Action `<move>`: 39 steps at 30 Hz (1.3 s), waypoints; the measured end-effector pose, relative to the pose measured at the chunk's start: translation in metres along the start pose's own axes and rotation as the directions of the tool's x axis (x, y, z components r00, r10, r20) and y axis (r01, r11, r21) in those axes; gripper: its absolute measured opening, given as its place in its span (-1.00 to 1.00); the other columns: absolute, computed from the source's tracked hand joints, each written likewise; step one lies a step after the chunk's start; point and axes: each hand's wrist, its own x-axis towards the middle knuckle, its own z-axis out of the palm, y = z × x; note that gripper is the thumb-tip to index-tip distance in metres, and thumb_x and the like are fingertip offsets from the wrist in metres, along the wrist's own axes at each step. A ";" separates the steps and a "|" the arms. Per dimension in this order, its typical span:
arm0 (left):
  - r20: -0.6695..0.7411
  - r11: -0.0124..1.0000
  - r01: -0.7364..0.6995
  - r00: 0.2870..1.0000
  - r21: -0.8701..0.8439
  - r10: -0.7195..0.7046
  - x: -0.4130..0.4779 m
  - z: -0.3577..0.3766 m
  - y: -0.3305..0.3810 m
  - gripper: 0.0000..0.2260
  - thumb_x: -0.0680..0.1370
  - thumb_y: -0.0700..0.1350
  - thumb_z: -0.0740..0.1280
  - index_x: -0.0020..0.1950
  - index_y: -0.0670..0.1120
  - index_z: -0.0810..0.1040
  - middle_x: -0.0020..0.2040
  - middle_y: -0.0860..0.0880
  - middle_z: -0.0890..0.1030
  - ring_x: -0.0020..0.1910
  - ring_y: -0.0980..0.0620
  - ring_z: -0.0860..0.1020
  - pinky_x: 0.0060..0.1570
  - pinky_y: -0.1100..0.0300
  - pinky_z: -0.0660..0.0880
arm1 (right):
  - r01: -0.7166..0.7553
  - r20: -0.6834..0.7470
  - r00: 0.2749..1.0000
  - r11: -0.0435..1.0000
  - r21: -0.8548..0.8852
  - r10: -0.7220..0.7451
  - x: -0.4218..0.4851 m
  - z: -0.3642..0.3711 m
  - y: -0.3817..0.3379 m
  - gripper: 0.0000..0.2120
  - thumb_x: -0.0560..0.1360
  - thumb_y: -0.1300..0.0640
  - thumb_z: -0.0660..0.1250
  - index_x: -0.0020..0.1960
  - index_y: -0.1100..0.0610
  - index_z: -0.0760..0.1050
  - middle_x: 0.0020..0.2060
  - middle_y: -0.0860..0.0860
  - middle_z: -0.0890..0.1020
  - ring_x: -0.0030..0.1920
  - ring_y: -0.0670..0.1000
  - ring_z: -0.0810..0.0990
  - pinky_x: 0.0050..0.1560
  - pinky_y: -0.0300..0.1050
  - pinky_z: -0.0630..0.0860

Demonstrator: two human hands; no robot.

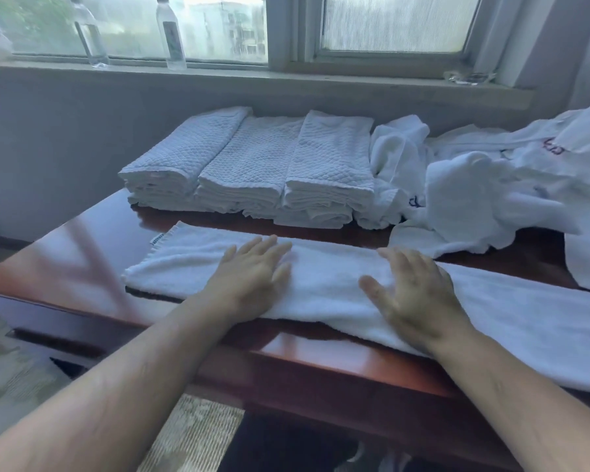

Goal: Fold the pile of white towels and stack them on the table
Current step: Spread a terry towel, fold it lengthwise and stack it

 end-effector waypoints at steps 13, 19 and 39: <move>-0.053 0.977 -0.188 0.981 -0.096 0.184 0.041 -0.008 0.036 -0.59 0.66 0.14 0.14 0.51 0.13 0.36 0.37 0.09 0.45 0.45 -0.01 0.30 0.49 -0.05 0.14 | -0.063 0.129 0.989 0.997 -0.041 0.068 0.024 -0.030 0.028 -0.35 0.52 -0.43 0.02 0.37 -0.01 0.44 0.10 -0.12 0.58 0.18 0.01 0.53 0.24 0.06 0.35; 0.112 0.971 -0.237 0.965 -0.029 0.239 0.068 -0.012 0.061 -0.68 0.55 0.24 0.35 0.18 0.09 0.50 0.03 0.11 0.42 0.16 0.04 0.34 0.25 0.05 0.34 | -0.066 0.191 0.975 0.972 -0.226 0.111 0.041 -0.027 0.048 -0.43 0.35 -0.60 0.11 -0.16 -0.09 0.37 -0.16 -0.19 0.49 -0.15 -0.16 0.42 -0.07 -0.01 0.31; -0.091 0.974 -0.220 0.973 -0.056 0.214 0.083 0.004 0.056 -0.80 0.62 0.20 0.26 0.16 0.19 0.58 0.17 0.10 0.62 0.22 0.00 0.53 0.18 0.03 0.43 | -0.172 0.106 0.978 0.981 -0.093 0.182 0.055 -0.019 0.052 -0.58 0.56 -0.33 0.22 -0.21 0.00 0.38 -0.29 -0.06 0.54 -0.28 -0.04 0.48 -0.34 -0.07 0.27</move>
